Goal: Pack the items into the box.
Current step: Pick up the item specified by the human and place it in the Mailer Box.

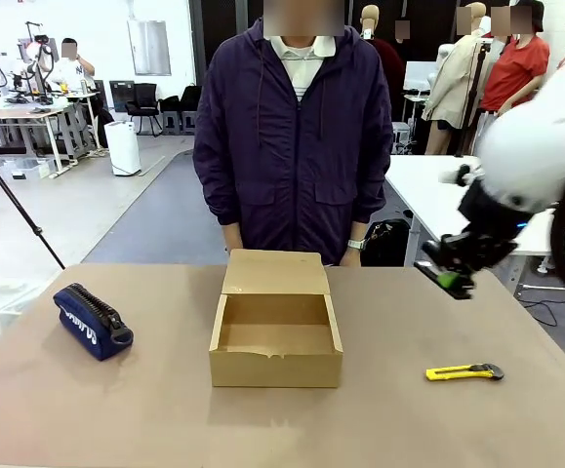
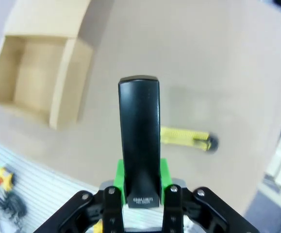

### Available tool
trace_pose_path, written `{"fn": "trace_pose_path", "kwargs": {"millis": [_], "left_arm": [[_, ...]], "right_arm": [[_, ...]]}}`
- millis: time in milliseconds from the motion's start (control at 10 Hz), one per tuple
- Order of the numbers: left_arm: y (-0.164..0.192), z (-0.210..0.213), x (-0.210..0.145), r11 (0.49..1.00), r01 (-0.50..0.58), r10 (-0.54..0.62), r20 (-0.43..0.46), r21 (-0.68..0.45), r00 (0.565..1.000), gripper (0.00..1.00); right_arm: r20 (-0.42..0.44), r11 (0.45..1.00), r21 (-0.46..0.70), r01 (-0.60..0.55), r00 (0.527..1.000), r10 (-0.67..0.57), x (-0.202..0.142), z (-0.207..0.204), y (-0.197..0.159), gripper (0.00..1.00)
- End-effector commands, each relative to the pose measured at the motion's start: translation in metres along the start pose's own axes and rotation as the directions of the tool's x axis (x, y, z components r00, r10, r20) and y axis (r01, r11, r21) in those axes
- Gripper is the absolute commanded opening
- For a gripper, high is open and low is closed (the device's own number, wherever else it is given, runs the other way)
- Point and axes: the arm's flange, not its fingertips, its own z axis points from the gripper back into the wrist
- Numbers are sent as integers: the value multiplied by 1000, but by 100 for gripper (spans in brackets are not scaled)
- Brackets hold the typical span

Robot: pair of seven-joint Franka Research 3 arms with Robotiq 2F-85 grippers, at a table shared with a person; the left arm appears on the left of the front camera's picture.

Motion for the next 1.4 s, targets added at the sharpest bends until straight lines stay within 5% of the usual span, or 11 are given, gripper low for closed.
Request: {"fn": "trace_pose_path", "kwargs": {"millis": [0, 200, 300, 700, 800, 1100, 1300], "left_arm": [[0, 3, 0, 1000, 16, -16, -11, -2, 1000, 100], [0, 3, 0, 1000, 16, -16, -11, -2, 1000, 100], [0, 3, 0, 1000, 16, -16, -11, -2, 1000, 100], [0, 3, 0, 1000, 16, -16, -11, -2, 1000, 100], [0, 3, 0, 1000, 16, -16, -11, -2, 1000, 100], [0, 3, 0, 1000, 16, -16, -11, -2, 1000, 100], [0, 3, 0, 1000, 16, -16, -11, -2, 1000, 100]], "right_arm": [[-36, 999, -7, 52, 998, -52, -51, 26, -13, 0], [-40, 990, 60, 130, 991, -128, -80, 32, -26, 0], [-45, 999, 32, 38, 998, -37, -57, 34, -8, 0], [-57, 998, 38, 52, 997, -49, -70, 33, -11, 0], [27, 985, 96, -144, 989, 142, -49, 16, 21, 0], [323, 810, 228, -541, 826, 461, 0, -19, 117, 0], [377, 705, 194, -683, 715, 589, 13, -50, 169, 0]]}}
